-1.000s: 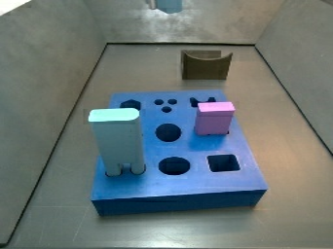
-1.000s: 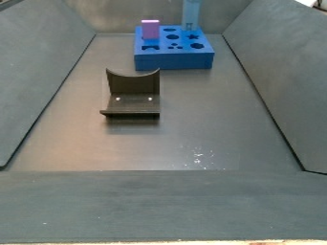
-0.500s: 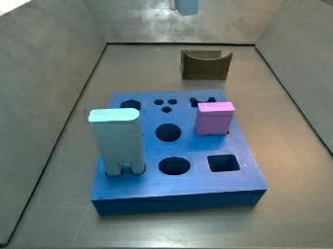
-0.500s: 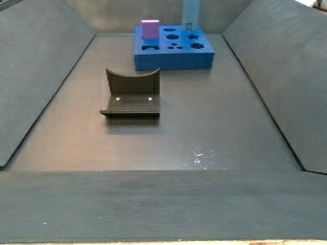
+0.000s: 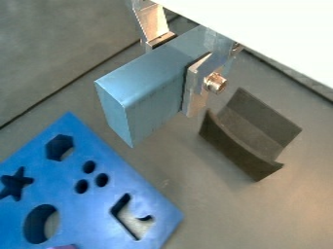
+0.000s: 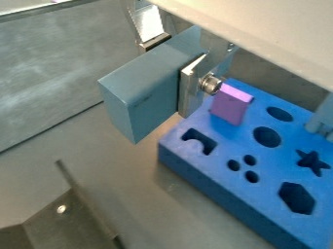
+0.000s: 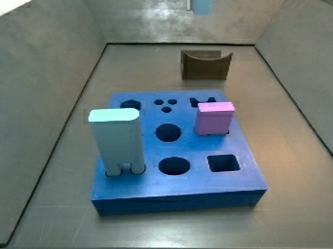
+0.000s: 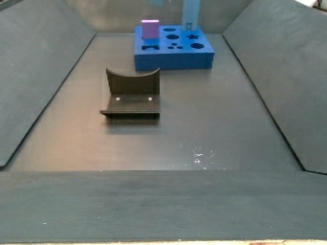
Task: Pick up the rectangle object. Move up. Place the rectangle object on the fixture. Regrasp the rectangle object. Move to above the board. Insert the rectangle object.
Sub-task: Place the rectangle object on the fixture.
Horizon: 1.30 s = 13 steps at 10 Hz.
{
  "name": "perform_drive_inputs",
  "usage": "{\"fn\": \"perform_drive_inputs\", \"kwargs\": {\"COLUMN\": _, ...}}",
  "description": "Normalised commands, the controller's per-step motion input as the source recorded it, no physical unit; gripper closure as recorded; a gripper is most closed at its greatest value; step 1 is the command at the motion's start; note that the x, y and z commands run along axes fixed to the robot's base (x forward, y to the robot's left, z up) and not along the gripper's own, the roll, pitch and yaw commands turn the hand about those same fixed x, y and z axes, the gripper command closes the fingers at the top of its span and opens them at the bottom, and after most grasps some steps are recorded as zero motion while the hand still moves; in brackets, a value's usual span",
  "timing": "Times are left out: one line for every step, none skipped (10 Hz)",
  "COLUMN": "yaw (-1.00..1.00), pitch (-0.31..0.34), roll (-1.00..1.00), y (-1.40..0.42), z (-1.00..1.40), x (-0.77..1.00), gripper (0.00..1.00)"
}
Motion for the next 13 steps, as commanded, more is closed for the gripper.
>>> {"fn": "perform_drive_inputs", "kwargs": {"yaw": 0.03, "pitch": 0.282, "roll": -1.0, "y": 1.0, "z": -0.14, "x": 0.33, "gripper": 1.0}}
{"fn": "perform_drive_inputs", "kwargs": {"yaw": 0.0, "pitch": 0.322, "roll": -1.0, "y": 1.0, "z": -0.13, "x": 0.32, "gripper": 1.0}}
{"fn": "perform_drive_inputs", "kwargs": {"yaw": -0.02, "pitch": 0.34, "roll": -1.0, "y": 1.0, "z": -0.13, "x": 0.32, "gripper": 1.0}}
{"fn": "perform_drive_inputs", "kwargs": {"yaw": -0.06, "pitch": 0.373, "roll": -1.0, "y": 1.0, "z": -0.12, "x": 0.33, "gripper": 1.0}}
{"fn": "perform_drive_inputs", "kwargs": {"yaw": -0.1, "pitch": 0.393, "roll": -1.0, "y": 1.0, "z": -0.11, "x": 0.33, "gripper": 1.0}}
{"fn": "perform_drive_inputs", "kwargs": {"yaw": -0.13, "pitch": 0.404, "roll": -1.0, "y": 1.0, "z": -0.1, "x": 0.33, "gripper": 1.0}}
{"fn": "perform_drive_inputs", "kwargs": {"yaw": -0.16, "pitch": 0.413, "roll": -1.0, "y": 1.0, "z": -0.09, "x": 0.33, "gripper": 1.0}}
{"fn": "perform_drive_inputs", "kwargs": {"yaw": -0.17, "pitch": 0.409, "roll": -0.94, "y": 0.9, "z": -0.07, "x": 0.3, "gripper": 1.0}}
{"fn": "perform_drive_inputs", "kwargs": {"yaw": -0.17, "pitch": 0.361, "roll": -0.81, "y": 0.8, "z": -0.05, "x": 0.27, "gripper": 1.0}}
{"fn": "perform_drive_inputs", "kwargs": {"yaw": -0.18, "pitch": 0.249, "roll": -0.53, "y": 0.54, "z": -0.03, "x": 0.2, "gripper": 1.0}}
{"fn": "perform_drive_inputs", "kwargs": {"yaw": -0.18, "pitch": 0.213, "roll": -0.43, "y": 0.44, "z": -0.02, "x": 0.17, "gripper": 1.0}}
{"fn": "perform_drive_inputs", "kwargs": {"yaw": -0.17, "pitch": 0.161, "roll": -0.33, "y": 0.24, "z": -0.01, "x": 0.1, "gripper": 1.0}}
{"fn": "perform_drive_inputs", "kwargs": {"yaw": -0.07, "pitch": 0.025, "roll": -1.0, "y": 0.09, "z": -1.0, "x": 0.13, "gripper": 1.0}}
